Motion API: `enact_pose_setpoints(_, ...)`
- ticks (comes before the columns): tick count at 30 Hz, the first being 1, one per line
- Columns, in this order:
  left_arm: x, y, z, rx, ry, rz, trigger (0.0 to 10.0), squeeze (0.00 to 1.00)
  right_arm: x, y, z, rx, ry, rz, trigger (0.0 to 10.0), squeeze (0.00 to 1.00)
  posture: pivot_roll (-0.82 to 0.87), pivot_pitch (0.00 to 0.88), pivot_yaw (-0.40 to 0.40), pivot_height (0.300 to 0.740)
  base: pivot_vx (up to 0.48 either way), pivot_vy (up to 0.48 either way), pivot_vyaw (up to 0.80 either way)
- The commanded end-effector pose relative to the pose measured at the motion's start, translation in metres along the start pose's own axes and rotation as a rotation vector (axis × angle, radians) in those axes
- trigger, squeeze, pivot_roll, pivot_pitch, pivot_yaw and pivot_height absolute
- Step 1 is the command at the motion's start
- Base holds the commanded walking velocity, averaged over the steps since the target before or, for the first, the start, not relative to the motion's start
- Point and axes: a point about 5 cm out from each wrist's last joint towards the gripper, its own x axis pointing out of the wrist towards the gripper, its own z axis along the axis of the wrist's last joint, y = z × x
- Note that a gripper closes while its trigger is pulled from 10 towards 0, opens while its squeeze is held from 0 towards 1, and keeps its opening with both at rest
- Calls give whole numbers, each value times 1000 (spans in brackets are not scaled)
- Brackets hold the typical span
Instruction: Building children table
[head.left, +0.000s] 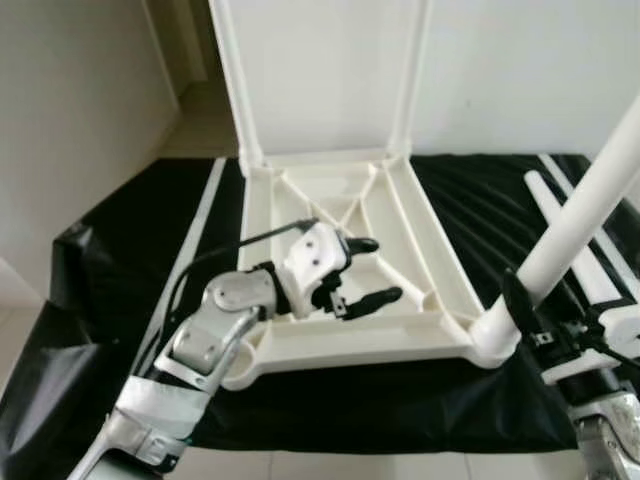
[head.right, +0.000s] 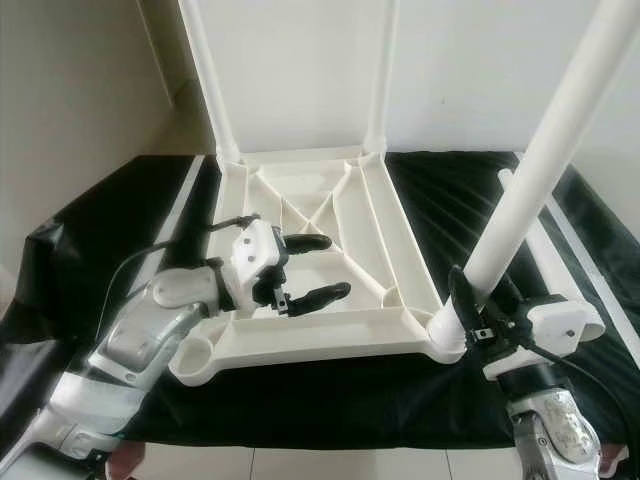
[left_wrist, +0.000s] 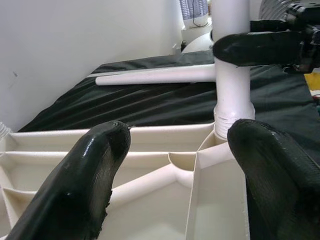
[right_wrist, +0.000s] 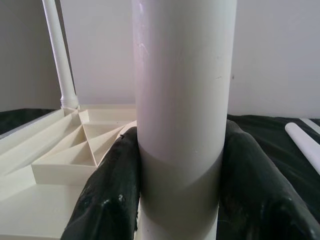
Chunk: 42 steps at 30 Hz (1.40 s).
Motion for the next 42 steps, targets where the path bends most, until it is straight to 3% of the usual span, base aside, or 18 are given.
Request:
enact_pose_setpoints(1, -1, -3, 0, 2, 1, -70, 10000, 0, -12, 5, -44, 78, 273, -14, 10000, 0, -61, 9, 64, 740, 0, 0, 0)
enact_pose_setpoints(13, -1, -4, 1, -1, -1, -62, 10000, 0, -2, 4, -46, 50, 306, 2, 10000, 0, -57, 7, 50, 740, 0, 0, 0)
enact_pose_setpoints(24, -3, -3, 0, -3, 1, -50, 10000, 0, -1, 12, -47, 20, 216, -191, 10000, 0, -51, 15, 43, 740, 0, 0, 0)
enact_pose_setpoints(27, -4, -2, 1, -2, 1, -46, 10000, 0, -4, 22, -44, 20, 138, -284, 10000, 0, -50, 19, 46, 740, 0, 0, 0)
enact_pose_setpoints(31, -4, -1, 2, 3, 2, -45, 10000, 0, -12, 34, -43, -1, 109, -204, 10000, 0, -46, 18, 47, 740, 0, 0, 0)
enact_pose_setpoints(37, -5, 0, 2, 0, 1, -44, 10000, 0, -21, 31, -49, -2, 133, -232, 10000, 0, -51, 19, 54, 740, 0, 0, 0)
enact_pose_setpoints(40, -4, 1, 3, 1, -1, -50, 10000, 0, -26, 24, -47, -81, 133, -232, 10000, 0, -60, 20, 60, 740, 0, 0, 0)
enact_pose_setpoints(42, -3, 1, 3, 2, -2, -53, 10000, 0, -27, 22, -47, -86, 133, -254, 10000, 0, -61, 21, 60, 740, 0, 0, 0)
